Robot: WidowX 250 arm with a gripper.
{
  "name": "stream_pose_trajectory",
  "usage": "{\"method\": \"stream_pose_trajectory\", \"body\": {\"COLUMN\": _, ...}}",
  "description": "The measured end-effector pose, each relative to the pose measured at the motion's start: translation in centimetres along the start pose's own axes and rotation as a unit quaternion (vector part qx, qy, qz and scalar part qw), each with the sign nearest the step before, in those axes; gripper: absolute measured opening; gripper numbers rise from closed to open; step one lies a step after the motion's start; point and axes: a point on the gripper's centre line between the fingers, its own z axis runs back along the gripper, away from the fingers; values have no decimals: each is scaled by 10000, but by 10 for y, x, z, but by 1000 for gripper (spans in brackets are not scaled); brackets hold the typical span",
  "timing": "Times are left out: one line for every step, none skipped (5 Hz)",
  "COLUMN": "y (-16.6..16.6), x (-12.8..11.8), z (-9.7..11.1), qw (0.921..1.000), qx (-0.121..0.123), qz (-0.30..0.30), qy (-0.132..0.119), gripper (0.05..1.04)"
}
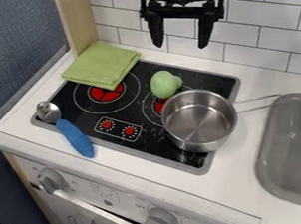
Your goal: Put the green object on the lower left corner of the stove
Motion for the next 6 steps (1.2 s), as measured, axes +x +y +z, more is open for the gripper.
{"method": "stream_pose_trajectory", "body": {"y": 0, "x": -3, "z": -12, "qw": 9998, "qx": 51, "qz": -71, "qy": 169, "gripper": 1001}}
{"method": "stream_pose_trajectory", "body": {"y": 11, "x": -3, "z": -17, "qw": 9976, "qx": 126, "qz": -637, "qy": 243, "gripper": 1001}}
{"method": "stream_pose_trajectory", "body": {"y": 29, "x": -4, "z": -27, "qw": 9905, "qx": 2, "qz": -1267, "qy": 533, "gripper": 1001}}
{"method": "stream_pose_trajectory", "body": {"y": 39, "x": 2, "z": -36, "qw": 9879, "qx": 23, "qz": -1494, "qy": 421, "gripper": 1001}}
{"method": "stream_pose_trajectory", "body": {"y": 38, "x": 1, "z": -51, "qw": 9840, "qx": 10, "qz": -1751, "qy": 321, "gripper": 1001}}
{"method": "stream_pose_trajectory", "body": {"y": 34, "x": -2, "z": -61, "qw": 9802, "qx": -143, "qz": -1963, "qy": 206, "gripper": 1001}}
